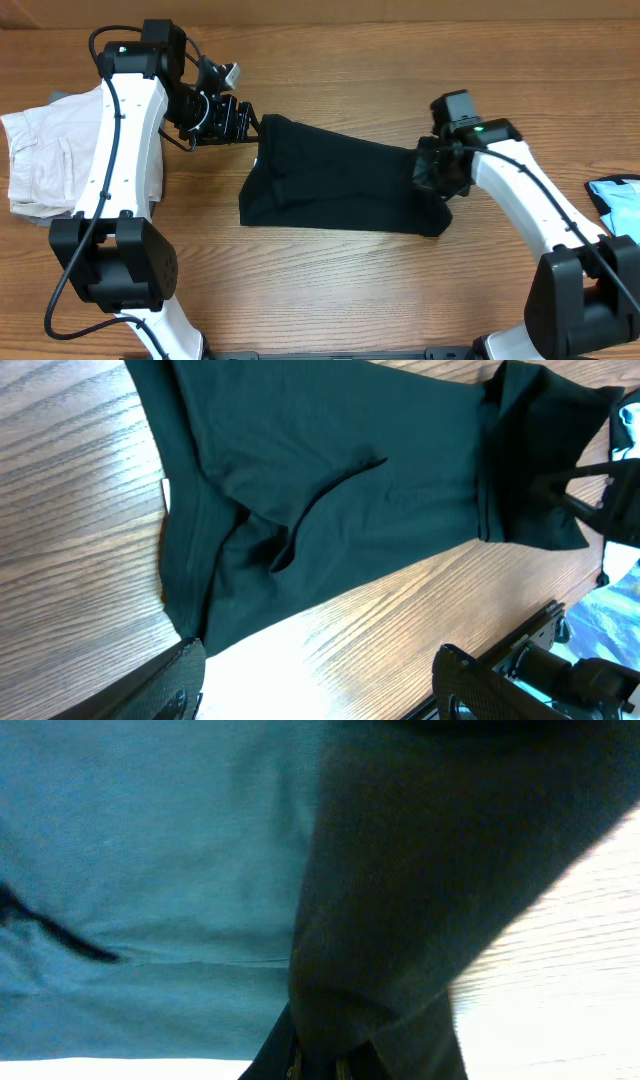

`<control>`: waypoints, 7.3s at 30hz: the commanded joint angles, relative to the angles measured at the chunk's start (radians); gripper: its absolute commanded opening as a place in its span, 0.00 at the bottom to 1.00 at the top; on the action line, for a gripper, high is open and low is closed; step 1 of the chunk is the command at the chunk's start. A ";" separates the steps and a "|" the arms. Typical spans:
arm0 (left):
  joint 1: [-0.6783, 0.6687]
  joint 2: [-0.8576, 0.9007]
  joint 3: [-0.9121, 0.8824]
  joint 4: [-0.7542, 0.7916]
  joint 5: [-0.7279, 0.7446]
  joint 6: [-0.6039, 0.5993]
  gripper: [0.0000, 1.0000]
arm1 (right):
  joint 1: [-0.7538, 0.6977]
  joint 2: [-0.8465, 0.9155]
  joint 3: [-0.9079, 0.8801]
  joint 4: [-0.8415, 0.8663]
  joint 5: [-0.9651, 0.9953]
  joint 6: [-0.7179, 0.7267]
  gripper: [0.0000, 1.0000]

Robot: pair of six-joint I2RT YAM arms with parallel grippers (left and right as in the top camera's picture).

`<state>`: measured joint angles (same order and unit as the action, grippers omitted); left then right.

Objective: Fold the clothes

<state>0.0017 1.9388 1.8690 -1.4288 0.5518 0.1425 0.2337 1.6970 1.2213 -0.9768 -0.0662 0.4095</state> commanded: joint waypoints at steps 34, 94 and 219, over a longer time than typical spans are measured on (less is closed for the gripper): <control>0.003 -0.019 0.018 -0.004 0.022 0.026 0.78 | 0.278 0.105 0.020 0.375 -0.198 0.110 0.19; 0.003 -0.019 0.018 0.022 0.015 0.029 0.85 | 0.128 0.135 -0.031 0.251 -0.556 0.071 0.09; 0.044 0.245 -0.080 0.071 -0.011 0.241 0.57 | 0.057 -0.025 -0.056 0.170 -0.289 -0.025 0.24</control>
<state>0.0582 2.2124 1.7687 -1.3090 0.5694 0.3706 0.2897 1.6672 1.1683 -0.8062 -0.3649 0.3908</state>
